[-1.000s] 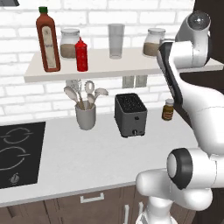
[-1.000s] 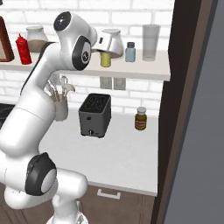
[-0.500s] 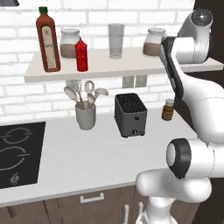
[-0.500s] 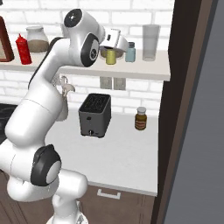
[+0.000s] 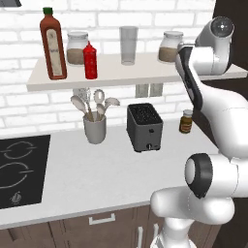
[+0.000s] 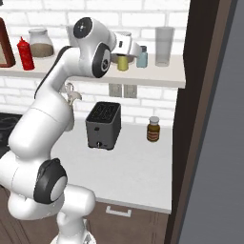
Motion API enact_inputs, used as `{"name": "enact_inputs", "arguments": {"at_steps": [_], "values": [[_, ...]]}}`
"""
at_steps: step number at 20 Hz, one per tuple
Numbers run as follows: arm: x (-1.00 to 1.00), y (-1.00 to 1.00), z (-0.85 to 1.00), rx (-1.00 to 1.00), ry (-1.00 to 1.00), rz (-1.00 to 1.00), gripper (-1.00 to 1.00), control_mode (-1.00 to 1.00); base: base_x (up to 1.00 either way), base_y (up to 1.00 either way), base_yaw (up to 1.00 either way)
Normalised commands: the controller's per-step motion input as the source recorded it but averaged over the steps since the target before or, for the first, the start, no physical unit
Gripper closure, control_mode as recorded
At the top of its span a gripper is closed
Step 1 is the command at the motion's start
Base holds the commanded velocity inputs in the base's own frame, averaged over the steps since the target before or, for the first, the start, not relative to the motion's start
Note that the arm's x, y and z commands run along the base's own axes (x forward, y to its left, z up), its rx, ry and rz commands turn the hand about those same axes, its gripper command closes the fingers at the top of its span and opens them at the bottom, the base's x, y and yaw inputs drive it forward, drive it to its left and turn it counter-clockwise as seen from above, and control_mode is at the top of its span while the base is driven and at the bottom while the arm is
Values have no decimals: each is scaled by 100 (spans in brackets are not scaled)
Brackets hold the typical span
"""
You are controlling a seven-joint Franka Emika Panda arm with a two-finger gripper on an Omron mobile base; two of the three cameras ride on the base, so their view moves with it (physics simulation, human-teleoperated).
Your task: Put the shaker and condiment bottle from the counter next to their counterparts in the cabinet.
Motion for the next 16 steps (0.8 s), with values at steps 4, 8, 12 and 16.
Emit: {"name": "enact_inputs", "arguments": {"at_steps": [4, 8, 12, 16], "values": [[12, 0, -5, 0, 0, 0, 100, -100, 0, 0, 0], [20, -1, 0, 0, 0, 0, 100, -100, 0, 0, 0], [20, -1, 0, 0, 0, 0, 100, -100, 0, 0, 0], [17, 0, -1, 0, 0, 0, 100, -100, 0, 0, 0]]}}
